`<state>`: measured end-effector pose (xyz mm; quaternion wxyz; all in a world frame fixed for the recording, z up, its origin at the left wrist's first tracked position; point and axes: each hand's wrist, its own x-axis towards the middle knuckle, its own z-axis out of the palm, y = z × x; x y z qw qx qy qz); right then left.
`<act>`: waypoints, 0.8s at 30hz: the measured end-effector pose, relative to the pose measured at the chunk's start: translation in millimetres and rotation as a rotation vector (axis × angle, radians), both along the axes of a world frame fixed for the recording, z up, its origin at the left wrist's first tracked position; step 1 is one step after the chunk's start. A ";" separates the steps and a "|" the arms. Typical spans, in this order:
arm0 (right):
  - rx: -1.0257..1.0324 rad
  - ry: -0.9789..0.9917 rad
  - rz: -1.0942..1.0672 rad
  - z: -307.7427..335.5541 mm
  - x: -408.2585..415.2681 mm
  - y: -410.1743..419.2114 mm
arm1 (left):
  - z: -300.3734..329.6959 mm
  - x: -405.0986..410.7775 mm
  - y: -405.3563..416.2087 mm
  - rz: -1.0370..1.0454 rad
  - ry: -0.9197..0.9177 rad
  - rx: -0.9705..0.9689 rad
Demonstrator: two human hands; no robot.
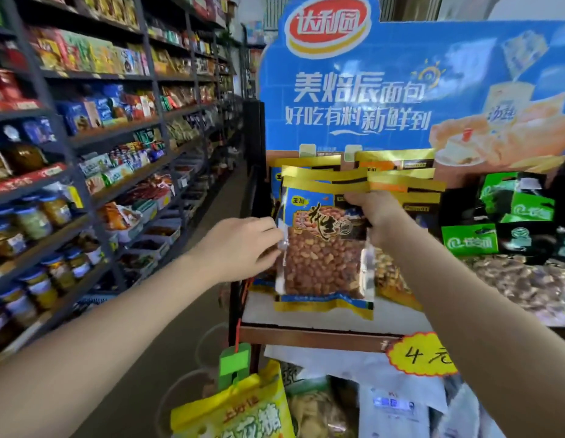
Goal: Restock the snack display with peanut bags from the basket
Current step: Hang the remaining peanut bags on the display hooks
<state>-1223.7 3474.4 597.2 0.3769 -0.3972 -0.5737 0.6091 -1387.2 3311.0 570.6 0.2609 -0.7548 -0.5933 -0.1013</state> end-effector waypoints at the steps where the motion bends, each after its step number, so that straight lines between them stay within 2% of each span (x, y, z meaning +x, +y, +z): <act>1: 0.024 -0.048 -0.032 -11.2 -8.0 -3.1 | -6.8 1.2 0.5 -0.003 0.013 -0.026; 3: 0.164 -0.190 -0.099 -34.1 -20.2 -12.2 | -20.4 3.3 2.1 -0.009 0.033 -0.070; 8: 0.685 -0.736 -0.247 -61.7 -17.1 -27.6 | -35.8 8.0 1.1 -0.039 0.014 -0.125; 13: 0.848 -0.760 -0.257 -33.2 6.9 -23.2 | -31.6 3.5 -0.3 -0.072 -0.031 -0.113; 15: 0.863 -0.789 -0.165 -21.6 9.9 -16.1 | -26.5 4.8 1.1 -0.042 -0.066 -0.113; 20: 0.913 -0.891 0.158 -5.1 -15.1 8.9 | -31.0 16.1 8.7 0.093 -0.029 -0.293; 24: 0.913 -0.954 0.299 -8.3 -41.8 27.5 | -32.1 16.1 20.8 0.157 -0.056 -0.346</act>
